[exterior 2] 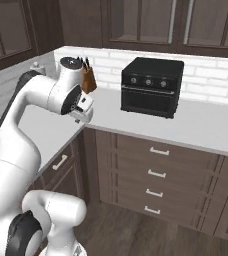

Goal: Take a straw from the drawer in front and place it inside the glass cup on the dining counter.

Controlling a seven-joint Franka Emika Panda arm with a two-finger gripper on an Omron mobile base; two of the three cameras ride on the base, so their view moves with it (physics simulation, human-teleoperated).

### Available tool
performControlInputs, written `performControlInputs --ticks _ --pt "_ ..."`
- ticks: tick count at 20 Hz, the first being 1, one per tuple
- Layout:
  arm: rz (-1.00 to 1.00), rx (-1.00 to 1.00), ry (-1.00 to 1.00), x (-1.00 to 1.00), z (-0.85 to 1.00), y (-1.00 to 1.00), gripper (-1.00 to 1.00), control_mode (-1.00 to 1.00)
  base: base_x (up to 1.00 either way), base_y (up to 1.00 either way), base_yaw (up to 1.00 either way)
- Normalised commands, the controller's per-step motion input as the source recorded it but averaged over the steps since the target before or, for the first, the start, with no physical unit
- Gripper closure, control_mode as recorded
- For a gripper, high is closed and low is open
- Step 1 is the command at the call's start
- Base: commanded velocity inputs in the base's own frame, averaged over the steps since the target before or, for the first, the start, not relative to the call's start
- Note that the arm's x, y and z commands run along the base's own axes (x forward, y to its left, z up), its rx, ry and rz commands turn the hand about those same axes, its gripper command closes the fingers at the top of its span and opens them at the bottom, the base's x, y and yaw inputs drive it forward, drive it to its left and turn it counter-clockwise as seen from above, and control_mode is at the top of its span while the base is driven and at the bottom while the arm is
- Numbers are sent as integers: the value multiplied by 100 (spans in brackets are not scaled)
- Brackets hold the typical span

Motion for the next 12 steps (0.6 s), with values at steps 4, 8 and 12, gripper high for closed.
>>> performControlInputs --ticks 4,8,12 --pt "-1 55 -1 0 -28 -74 -100 -100 0 0 0" --pt "0 50 -11 0 -57 -62 -100 -100 0 0 0" --pt "0 40 -15 0 -64 -33 -100 -100 0 0 0"
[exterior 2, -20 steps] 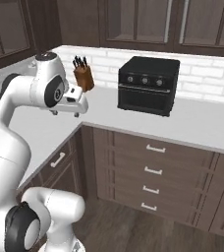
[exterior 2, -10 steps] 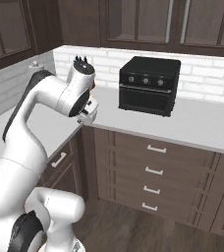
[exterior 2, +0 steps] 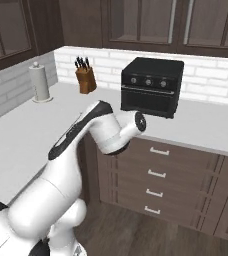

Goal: Take a straw from the drawer in front and place it inside the glass cup on the dining counter.

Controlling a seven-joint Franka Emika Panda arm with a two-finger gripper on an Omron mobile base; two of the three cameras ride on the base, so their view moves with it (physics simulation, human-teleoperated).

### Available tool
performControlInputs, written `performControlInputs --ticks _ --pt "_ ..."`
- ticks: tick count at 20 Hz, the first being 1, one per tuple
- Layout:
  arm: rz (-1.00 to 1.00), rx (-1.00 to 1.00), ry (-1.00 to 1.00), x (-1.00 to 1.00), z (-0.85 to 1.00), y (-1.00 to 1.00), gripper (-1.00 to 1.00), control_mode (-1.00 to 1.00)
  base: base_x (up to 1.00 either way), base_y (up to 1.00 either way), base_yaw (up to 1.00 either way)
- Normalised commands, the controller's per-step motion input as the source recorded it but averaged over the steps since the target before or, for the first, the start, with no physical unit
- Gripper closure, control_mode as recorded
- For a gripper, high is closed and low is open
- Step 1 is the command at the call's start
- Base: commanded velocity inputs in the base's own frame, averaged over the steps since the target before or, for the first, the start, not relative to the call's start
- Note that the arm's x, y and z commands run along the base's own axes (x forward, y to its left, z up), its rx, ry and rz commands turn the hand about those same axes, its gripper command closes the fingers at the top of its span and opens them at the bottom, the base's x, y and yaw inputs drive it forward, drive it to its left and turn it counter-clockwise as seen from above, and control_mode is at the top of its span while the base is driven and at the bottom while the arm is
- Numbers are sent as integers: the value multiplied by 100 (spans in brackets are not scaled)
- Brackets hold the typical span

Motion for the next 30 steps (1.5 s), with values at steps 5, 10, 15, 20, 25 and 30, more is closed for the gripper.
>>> performControlInputs --ticks 5,10,15,20,25,30 --pt "0 31 -7 8 -72 -2 -100 -100 0 0 0" --pt "1 22 0 15 -76 17 -100 -100 0 0 0" --pt "3 13 0 29 -69 33 -100 -100 0 0 0" --pt "13 3 0 56 -70 31 -100 -100 0 0 0" --pt "24 3 1 44 -54 30 -100 -100 0 0 0" --pt "21 0 0 26 -47 33 -100 -100 0 0 0"
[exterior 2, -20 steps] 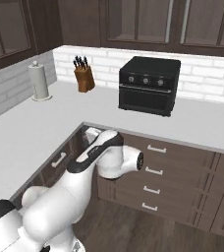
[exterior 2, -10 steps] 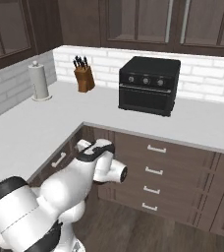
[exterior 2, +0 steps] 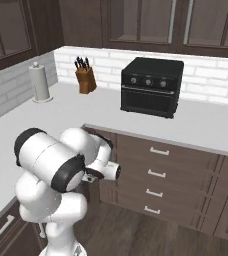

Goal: Take a straw from the drawer in front and place it inside the glass cup on the dining counter.

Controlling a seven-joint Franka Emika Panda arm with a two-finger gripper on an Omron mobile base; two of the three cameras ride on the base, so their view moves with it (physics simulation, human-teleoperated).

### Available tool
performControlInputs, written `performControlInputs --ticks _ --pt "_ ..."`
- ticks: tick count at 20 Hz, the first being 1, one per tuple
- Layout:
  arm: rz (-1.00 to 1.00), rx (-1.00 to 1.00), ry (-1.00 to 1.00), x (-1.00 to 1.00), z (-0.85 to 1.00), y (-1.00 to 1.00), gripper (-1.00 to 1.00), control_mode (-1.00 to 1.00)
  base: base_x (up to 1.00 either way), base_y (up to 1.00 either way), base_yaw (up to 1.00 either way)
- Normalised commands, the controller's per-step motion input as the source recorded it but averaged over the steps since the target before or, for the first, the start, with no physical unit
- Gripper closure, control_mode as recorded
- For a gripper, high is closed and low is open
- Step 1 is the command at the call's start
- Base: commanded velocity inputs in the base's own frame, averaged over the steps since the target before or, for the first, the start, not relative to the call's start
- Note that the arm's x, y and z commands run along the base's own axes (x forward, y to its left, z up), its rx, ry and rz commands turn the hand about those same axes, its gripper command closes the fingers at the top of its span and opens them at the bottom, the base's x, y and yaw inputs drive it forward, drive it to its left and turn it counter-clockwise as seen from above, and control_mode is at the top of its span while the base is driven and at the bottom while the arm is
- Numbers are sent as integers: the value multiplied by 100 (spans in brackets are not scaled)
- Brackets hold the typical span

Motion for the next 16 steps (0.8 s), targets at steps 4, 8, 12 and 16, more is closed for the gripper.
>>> performControlInputs --ticks 4,8,12,16 --pt "13 1 -1 16 -37 24 -100 -100 0 0 0" --pt "8 2 -5 4 -34 35 -100 -100 0 0 0" --pt "6 1 -9 0 -33 50 -100 -100 0 0 0" --pt "0 0 -7 20 -23 40 -100 -100 0 0 0"
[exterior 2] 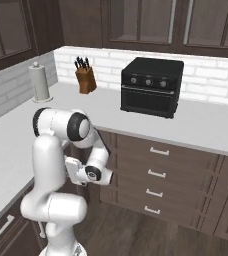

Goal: Take a straw from the drawer in front and place it inside the glass cup on the dining counter.

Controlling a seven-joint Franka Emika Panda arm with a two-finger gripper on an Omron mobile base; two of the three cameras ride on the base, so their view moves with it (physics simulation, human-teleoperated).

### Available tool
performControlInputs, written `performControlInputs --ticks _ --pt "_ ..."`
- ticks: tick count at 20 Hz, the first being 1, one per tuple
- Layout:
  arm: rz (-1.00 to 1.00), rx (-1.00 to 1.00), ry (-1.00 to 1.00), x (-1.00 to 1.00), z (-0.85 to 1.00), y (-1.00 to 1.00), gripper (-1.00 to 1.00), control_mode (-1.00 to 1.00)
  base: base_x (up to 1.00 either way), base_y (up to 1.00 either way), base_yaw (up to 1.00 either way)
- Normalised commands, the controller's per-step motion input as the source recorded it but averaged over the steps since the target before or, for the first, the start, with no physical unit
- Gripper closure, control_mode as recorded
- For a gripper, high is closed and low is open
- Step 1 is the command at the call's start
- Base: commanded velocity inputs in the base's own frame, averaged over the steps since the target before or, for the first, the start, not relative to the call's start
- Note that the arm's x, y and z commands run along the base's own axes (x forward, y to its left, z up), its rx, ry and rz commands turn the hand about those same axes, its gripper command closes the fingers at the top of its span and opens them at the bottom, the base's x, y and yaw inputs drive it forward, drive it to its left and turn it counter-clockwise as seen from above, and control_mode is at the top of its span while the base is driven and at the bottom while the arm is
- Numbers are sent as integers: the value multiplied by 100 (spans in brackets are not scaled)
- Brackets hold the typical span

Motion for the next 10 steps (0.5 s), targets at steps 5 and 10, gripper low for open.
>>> performControlInputs --ticks 5,10 --pt "0 0 -11 14 -8 25 -100 -100 0 0 0" --pt "0 0 -11 1 0 36 -100 -100 0 0 0"
